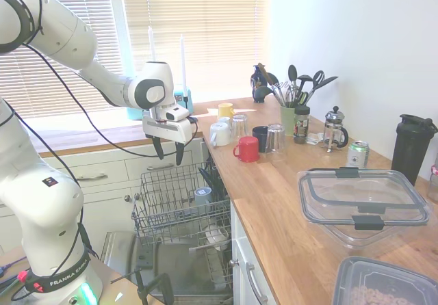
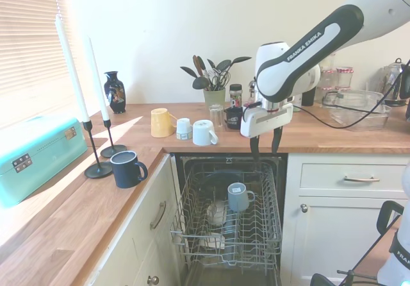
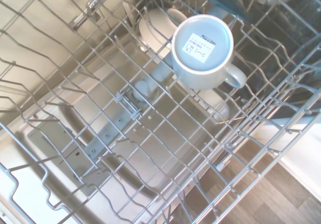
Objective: Move a mug from dishwasher to table
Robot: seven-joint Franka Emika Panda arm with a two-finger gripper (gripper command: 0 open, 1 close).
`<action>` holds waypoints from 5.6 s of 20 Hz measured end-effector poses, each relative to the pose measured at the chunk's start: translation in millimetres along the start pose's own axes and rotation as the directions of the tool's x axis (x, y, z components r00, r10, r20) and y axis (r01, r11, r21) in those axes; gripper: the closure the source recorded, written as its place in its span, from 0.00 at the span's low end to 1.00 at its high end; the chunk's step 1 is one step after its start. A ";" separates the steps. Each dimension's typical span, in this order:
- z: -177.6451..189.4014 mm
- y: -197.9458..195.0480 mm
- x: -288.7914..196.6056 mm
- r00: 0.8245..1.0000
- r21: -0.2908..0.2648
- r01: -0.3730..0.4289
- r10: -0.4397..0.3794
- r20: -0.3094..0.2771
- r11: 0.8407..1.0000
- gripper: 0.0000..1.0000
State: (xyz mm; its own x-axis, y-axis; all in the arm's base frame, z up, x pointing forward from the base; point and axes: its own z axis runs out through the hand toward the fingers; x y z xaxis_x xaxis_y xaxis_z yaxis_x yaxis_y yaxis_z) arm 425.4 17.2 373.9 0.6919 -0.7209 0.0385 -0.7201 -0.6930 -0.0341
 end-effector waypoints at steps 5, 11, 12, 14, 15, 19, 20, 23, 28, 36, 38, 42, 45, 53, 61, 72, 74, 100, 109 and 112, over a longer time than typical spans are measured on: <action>6.4 0.7 -0.8 1.000 -0.005 0.016 -0.016 -0.007 1.000 0.00; 35.1 -7.8 2.7 0.991 -0.037 0.124 -0.125 -0.040 0.992 0.00; 41.0 -9.6 4.0 0.988 -0.043 0.144 -0.146 -0.047 0.989 0.00; 53.1 -14.0 6.9 0.980 -0.060 0.187 -0.191 -0.059 0.980 0.00; 58.0 -16.8 8.8 0.975 -0.068 0.207 -0.212 -0.064 0.976 0.00; 77.0 -34.4 18.5 0.955 -0.111 0.280 -0.288 -0.070 0.954 0.00; 83.9 -39.5 20.3 0.949 -0.122 0.299 -0.309 -0.068 0.946 0.00; 104.3 -55.3 24.7 0.931 -0.148 0.348 -0.360 -0.059 0.926 0.00; 128.2 -66.5 31.8 0.904 -0.169 0.404 -0.420 -0.073 0.899 0.00; 161.5 -51.8 48.6 0.864 -0.196 0.477 -0.498 -0.075 0.857 0.00; 163.3 -50.4 51.0 0.850 -0.196 0.501 -0.522 -0.073 0.843 0.00; 172.7 -57.6 48.5 0.817 -0.203 0.550 -0.572 -0.068 0.810 0.00; 180.9 -64.0 51.0 0.802 -0.211 0.570 -0.593 -0.069 0.794 0.00; 218.3 -73.3 47.5 0.767 -0.224 0.615 -0.639 -0.051 0.756 0.00; 242.9 -81.2 59.0 0.746 -0.233 0.635 -0.663 -0.061 0.736 0.00; 258.2 -84.0 71.9 0.753 -0.213 0.636 -0.657 -0.039 0.742 0.00; 257.7 -84.3 73.1 0.766 -0.194 0.624 -0.641 -0.036 0.757 0.00; 284.4 -62.8 70.4 0.700 -0.154 0.698 -0.711 -0.063 0.700 0.00; 288.4 -61.1 69.6 0.708 -0.140 0.691 -0.703 -0.064 0.709 1.00; 288.7 -61.1 69.8 0.708 -0.140 0.691 -0.703 -0.064 0.709 1.00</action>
State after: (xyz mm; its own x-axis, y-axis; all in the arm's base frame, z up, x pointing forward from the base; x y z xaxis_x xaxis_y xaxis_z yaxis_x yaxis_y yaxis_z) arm 532.5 8.1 90.4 0.9930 -0.0227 0.1155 -0.0392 -0.9890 0.1426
